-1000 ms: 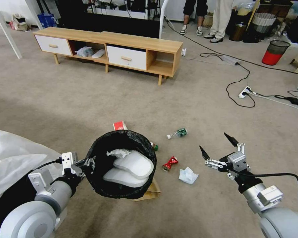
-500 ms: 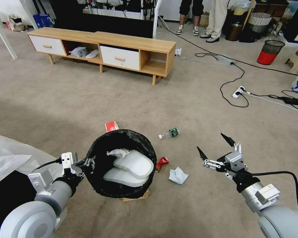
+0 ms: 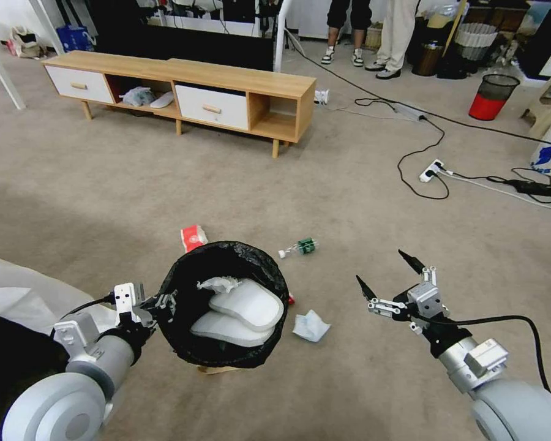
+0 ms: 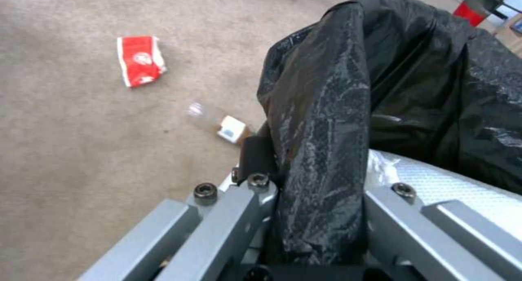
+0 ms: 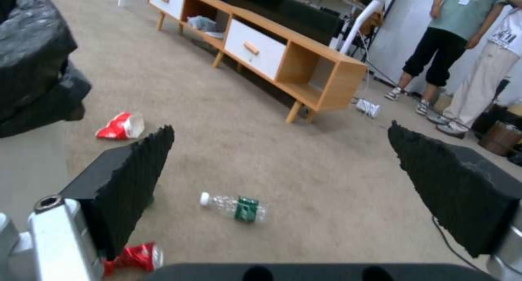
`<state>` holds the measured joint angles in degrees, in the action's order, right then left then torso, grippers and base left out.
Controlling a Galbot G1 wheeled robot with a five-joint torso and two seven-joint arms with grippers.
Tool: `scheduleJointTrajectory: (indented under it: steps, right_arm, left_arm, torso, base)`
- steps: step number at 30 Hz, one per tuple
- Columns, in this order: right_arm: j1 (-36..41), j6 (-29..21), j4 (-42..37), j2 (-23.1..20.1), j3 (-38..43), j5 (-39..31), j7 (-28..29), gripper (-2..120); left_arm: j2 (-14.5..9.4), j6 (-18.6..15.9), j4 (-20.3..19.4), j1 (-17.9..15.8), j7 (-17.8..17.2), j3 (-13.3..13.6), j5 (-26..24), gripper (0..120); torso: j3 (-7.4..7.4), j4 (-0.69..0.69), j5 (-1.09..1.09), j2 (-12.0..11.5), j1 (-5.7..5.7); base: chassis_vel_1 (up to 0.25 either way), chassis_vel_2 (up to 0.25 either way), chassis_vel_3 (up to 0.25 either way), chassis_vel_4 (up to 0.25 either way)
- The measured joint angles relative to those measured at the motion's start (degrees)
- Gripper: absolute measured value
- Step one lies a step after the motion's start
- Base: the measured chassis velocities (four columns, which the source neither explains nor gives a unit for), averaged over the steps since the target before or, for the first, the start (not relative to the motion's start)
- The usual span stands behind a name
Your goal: Pick up the trash bin and place the garbage on the floor into it.
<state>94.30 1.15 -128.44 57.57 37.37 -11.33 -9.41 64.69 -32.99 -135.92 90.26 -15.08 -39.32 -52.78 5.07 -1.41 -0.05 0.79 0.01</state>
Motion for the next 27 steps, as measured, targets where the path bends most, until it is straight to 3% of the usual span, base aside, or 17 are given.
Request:
scheduleJointTrajectory:
  steps: [4,27]
  right_arm:
    - [0.0,0.2,0.2,-0.1,-0.1,0.1,-0.2,100]
    - [-0.7,0.4,0.8,0.0,-0.9,0.2,-1.1,100]
  left_arm:
    - [0.0,0.3,0.2,-0.1,0.2,0.0,0.2,0]
    - [0.3,0.4,1.2,-0.6,0.2,0.1,-0.4,0]
  torso:
    - [0.0,-0.02,0.02,0.0,0.0]
    - [-0.33,0.01,0.04,-0.3,0.0]
  base:
    - [-0.105,-0.156,0.099,0.107]
    - [0.012,0.009,-0.006,-0.005]
